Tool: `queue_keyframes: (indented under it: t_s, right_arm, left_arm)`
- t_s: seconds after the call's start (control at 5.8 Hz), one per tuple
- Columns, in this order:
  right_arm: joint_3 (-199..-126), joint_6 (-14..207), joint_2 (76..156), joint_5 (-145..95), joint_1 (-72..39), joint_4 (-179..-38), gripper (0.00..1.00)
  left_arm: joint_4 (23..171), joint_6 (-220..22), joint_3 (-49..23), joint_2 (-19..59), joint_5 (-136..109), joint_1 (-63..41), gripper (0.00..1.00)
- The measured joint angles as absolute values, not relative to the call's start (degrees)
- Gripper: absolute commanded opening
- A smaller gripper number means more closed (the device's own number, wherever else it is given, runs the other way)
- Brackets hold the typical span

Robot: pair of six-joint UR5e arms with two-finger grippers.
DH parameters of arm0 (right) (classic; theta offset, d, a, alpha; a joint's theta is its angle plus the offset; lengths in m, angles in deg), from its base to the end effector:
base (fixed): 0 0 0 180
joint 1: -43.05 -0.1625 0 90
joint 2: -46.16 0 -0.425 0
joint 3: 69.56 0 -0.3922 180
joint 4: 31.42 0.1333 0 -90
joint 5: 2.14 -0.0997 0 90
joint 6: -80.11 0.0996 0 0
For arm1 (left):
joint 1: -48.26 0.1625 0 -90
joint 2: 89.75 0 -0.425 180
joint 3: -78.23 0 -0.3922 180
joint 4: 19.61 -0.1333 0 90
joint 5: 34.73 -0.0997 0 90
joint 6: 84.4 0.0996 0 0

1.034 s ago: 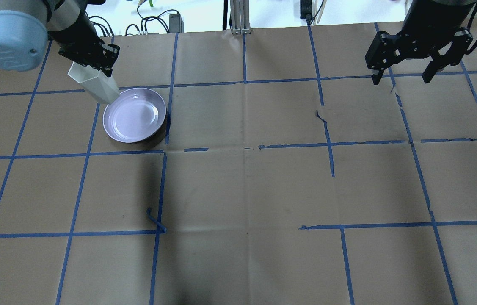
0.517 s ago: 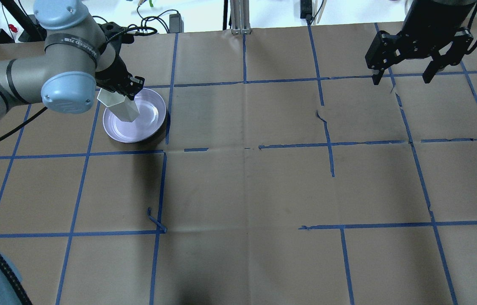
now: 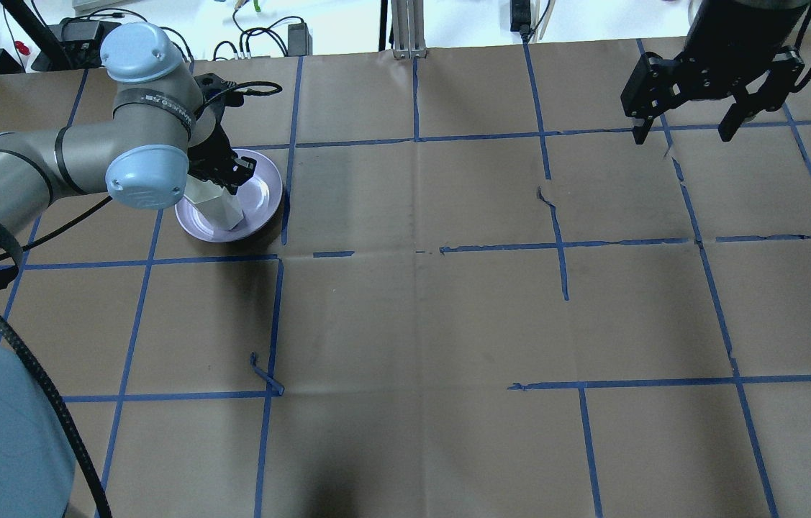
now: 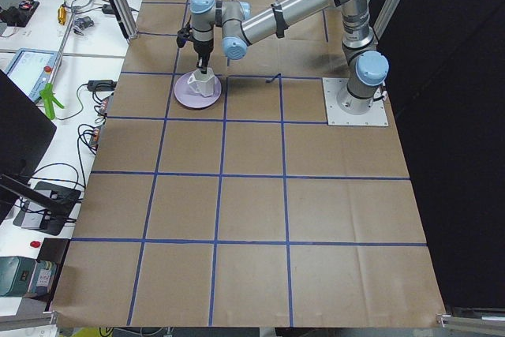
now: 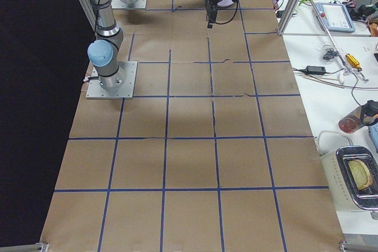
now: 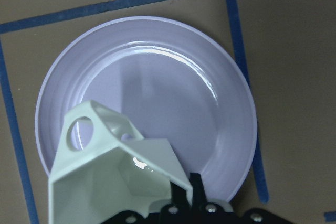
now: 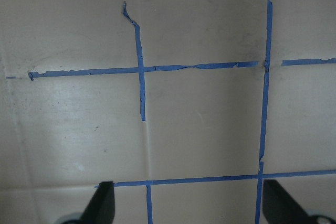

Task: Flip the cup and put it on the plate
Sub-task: 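Lower the upright mug onto the lavender plate with the left gripper, then open the left gripper to release the mug on the plate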

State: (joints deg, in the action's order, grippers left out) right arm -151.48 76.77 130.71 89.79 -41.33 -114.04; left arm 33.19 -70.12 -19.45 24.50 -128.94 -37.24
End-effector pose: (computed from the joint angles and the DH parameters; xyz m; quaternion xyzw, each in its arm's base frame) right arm 0.0781 -0.5335 0.4961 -0.0192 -0.9988 -0.0426 0.0135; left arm -0.0773 -0.6238 0.2528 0.0834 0.9948 -0.0393 0.0437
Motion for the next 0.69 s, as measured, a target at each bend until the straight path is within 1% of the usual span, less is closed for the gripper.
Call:
queue_keyframes:
  t_s: [0.17,0.34,0.52,0.69]
  right_arm:
    - [-151.5,76.8,130.7,89.8,-41.3,-114.0,1.0]
    - [-151.5,76.8,130.7,89.8,-41.3,-114.0,1.0]
    - [-151.5,76.8,130.7,89.8,-41.3,-114.0,1.0]
    - [-151.5,76.8,130.7,89.8,-41.3,-114.0,1.0]
  left_arm:
    - [32.7,-70.0,-19.4,25.1,-129.6,-37.2,0.62]
    - [32.5,-70.0,-19.0,25.3,-129.5,-37.2,0.77]
    - [32.5,-70.0,-18.3,24.8,-129.4,-37.2,0.87]
    - [32.9,-70.2,-18.0,23.3,-129.5,-37.4,0.89]
